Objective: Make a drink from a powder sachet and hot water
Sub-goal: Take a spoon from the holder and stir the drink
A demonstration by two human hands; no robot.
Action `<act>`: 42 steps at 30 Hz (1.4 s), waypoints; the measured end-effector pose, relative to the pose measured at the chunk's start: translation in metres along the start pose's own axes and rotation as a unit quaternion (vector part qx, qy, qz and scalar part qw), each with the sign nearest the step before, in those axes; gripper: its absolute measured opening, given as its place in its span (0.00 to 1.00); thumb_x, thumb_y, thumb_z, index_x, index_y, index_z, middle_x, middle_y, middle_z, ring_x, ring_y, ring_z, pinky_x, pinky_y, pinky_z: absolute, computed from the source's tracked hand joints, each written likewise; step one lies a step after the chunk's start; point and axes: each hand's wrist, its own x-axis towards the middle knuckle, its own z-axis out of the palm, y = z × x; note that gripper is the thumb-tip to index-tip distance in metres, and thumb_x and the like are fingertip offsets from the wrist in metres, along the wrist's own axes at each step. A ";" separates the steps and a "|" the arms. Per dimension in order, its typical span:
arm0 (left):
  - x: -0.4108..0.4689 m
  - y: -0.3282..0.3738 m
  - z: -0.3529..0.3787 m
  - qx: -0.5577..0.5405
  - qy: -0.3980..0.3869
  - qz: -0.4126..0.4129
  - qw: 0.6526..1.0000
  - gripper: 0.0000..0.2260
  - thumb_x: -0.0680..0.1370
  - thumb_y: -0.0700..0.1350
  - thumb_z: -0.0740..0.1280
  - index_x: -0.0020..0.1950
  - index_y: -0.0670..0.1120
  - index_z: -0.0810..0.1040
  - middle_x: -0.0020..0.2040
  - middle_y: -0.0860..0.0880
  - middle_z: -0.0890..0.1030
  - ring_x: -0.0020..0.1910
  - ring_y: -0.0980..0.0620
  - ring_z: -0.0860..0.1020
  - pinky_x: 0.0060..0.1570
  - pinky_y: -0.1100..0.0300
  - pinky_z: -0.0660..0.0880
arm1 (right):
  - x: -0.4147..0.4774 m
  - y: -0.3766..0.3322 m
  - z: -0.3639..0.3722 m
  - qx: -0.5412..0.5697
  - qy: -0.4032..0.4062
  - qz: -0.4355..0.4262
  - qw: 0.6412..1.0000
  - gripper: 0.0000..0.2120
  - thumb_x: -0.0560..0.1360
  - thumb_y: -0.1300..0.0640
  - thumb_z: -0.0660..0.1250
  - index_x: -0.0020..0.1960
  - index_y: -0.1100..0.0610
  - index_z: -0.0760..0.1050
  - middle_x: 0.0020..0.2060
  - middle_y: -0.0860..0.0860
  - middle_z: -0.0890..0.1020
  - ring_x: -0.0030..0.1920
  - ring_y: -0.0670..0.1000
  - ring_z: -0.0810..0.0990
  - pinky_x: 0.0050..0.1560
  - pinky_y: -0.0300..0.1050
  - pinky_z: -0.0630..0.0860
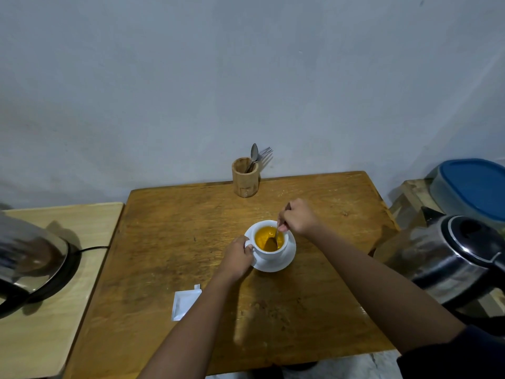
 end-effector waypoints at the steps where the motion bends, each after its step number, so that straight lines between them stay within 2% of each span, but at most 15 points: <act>1: 0.000 0.000 0.000 0.000 0.000 0.005 1.000 0.13 0.79 0.44 0.58 0.63 0.43 0.73 0.60 0.42 0.77 0.57 0.45 0.75 0.57 0.54 0.72 | 0.001 0.002 0.002 0.023 0.010 0.008 1.000 0.13 0.74 0.68 0.61 0.32 0.64 0.76 0.29 0.58 0.80 0.30 0.50 0.81 0.43 0.48 0.81; 3: -0.001 0.001 -0.001 -0.002 -0.001 0.017 1.000 0.13 0.79 0.42 0.58 0.61 0.43 0.74 0.59 0.43 0.77 0.56 0.46 0.75 0.54 0.56 0.70 | 0.001 0.007 0.005 0.054 0.043 0.018 0.997 0.13 0.73 0.68 0.62 0.30 0.65 0.76 0.27 0.57 0.79 0.28 0.49 0.80 0.39 0.44 0.80; 7: -0.001 0.001 -0.002 -0.002 -0.005 0.026 1.000 0.12 0.79 0.42 0.58 0.60 0.43 0.74 0.58 0.43 0.77 0.55 0.47 0.75 0.52 0.57 0.70 | 0.000 0.009 0.017 0.059 0.120 0.024 0.991 0.11 0.75 0.66 0.60 0.40 0.71 0.77 0.28 0.58 0.79 0.20 0.41 0.77 0.24 0.33 0.73; 12: -0.001 0.000 -0.002 0.000 -0.006 0.032 0.999 0.11 0.79 0.42 0.58 0.59 0.43 0.75 0.57 0.43 0.77 0.53 0.48 0.74 0.52 0.57 0.70 | -0.003 0.005 0.025 -0.014 0.130 -0.051 0.990 0.12 0.75 0.65 0.62 0.37 0.73 0.76 0.31 0.59 0.79 0.28 0.46 0.78 0.19 0.28 0.67; 13: -0.001 0.000 -0.003 0.001 -0.006 0.033 0.999 0.11 0.79 0.42 0.58 0.59 0.43 0.75 0.57 0.43 0.77 0.52 0.48 0.74 0.51 0.58 0.70 | -0.004 0.004 0.025 -0.035 0.124 -0.072 0.989 0.13 0.75 0.65 0.61 0.36 0.73 0.75 0.30 0.59 0.80 0.30 0.49 0.80 0.20 0.30 0.70; 15: -0.001 -0.001 -0.003 0.001 -0.006 0.038 0.999 0.11 0.79 0.42 0.58 0.59 0.43 0.75 0.57 0.43 0.77 0.51 0.49 0.73 0.50 0.58 0.68 | -0.005 0.003 0.026 -0.090 0.100 -0.116 0.984 0.15 0.76 0.64 0.59 0.36 0.72 0.75 0.31 0.63 0.81 0.34 0.57 0.82 0.28 0.44 0.78; 16: -0.001 -0.001 -0.003 0.002 -0.007 0.040 0.999 0.11 0.79 0.42 0.58 0.59 0.43 0.75 0.57 0.43 0.77 0.50 0.50 0.73 0.50 0.59 0.68 | -0.006 0.002 0.026 -0.122 0.083 -0.134 0.980 0.15 0.77 0.63 0.58 0.38 0.72 0.75 0.34 0.65 0.81 0.34 0.58 0.81 0.30 0.48 0.76; 20: -0.001 -0.001 -0.004 0.000 -0.014 0.035 0.999 0.11 0.79 0.43 0.58 0.59 0.43 0.75 0.57 0.43 0.77 0.50 0.50 0.73 0.49 0.59 0.68 | -0.013 -0.003 0.022 -0.234 0.023 -0.170 0.957 0.14 0.78 0.61 0.56 0.47 0.68 0.78 0.41 0.63 0.81 0.35 0.53 0.75 0.28 0.40 0.65; 25: 0.001 -0.001 -0.004 0.003 -0.018 0.030 0.999 0.12 0.79 0.44 0.58 0.60 0.44 0.75 0.58 0.43 0.77 0.54 0.47 0.75 0.51 0.57 0.70 | -0.018 -0.008 0.010 -0.292 -0.045 -0.178 0.939 0.13 0.78 0.60 0.56 0.51 0.66 0.77 0.44 0.61 0.81 0.38 0.52 0.73 0.29 0.38 0.64; 27: 0.001 0.000 -0.005 0.004 -0.019 0.029 0.999 0.12 0.79 0.43 0.58 0.60 0.44 0.75 0.59 0.43 0.77 0.54 0.47 0.75 0.51 0.57 0.70 | -0.022 -0.009 0.008 -0.297 -0.071 -0.179 0.935 0.13 0.78 0.60 0.57 0.53 0.64 0.77 0.45 0.59 0.82 0.38 0.51 0.75 0.31 0.38 0.67; 29: 0.001 0.000 -0.005 0.007 -0.018 0.027 0.999 0.13 0.79 0.43 0.58 0.62 0.44 0.74 0.60 0.43 0.77 0.57 0.46 0.75 0.53 0.57 0.69 | -0.024 -0.009 0.008 -0.292 -0.086 -0.182 0.935 0.12 0.78 0.60 0.58 0.53 0.63 0.78 0.44 0.59 0.83 0.38 0.51 0.77 0.38 0.43 0.75; 33: 0.001 0.001 -0.005 0.012 -0.016 0.030 0.999 0.14 0.79 0.43 0.58 0.63 0.43 0.73 0.62 0.43 0.76 0.59 0.45 0.74 0.53 0.58 0.68 | -0.026 -0.009 0.011 -0.252 -0.095 -0.215 0.939 0.10 0.77 0.61 0.61 0.46 0.64 0.80 0.38 0.61 0.84 0.32 0.51 0.77 0.40 0.50 0.77; 37: 0.001 0.001 -0.006 0.006 -0.017 0.025 1.000 0.13 0.79 0.43 0.58 0.63 0.43 0.74 0.61 0.43 0.76 0.56 0.47 0.74 0.51 0.58 0.68 | -0.026 -0.007 0.009 -0.249 -0.105 -0.229 0.935 0.10 0.77 0.59 0.62 0.49 0.63 0.81 0.40 0.59 0.85 0.41 0.56 0.82 0.45 0.51 0.79; 40: 0.001 0.002 -0.007 0.003 -0.022 0.022 1.000 0.14 0.79 0.43 0.58 0.63 0.44 0.73 0.62 0.43 0.76 0.58 0.46 0.74 0.53 0.57 0.69 | -0.025 -0.005 0.004 -0.278 -0.109 -0.232 0.926 0.11 0.77 0.59 0.62 0.53 0.61 0.81 0.50 0.56 0.84 0.49 0.53 0.80 0.51 0.47 0.76; 42: 0.000 0.002 -0.007 0.007 -0.025 0.021 0.999 0.14 0.79 0.43 0.58 0.64 0.43 0.73 0.63 0.43 0.76 0.59 0.45 0.74 0.54 0.57 0.69 | -0.027 -0.001 0.001 -0.315 -0.120 -0.264 0.904 0.11 0.76 0.60 0.63 0.54 0.61 0.80 0.55 0.56 0.82 0.55 0.53 0.79 0.56 0.46 0.74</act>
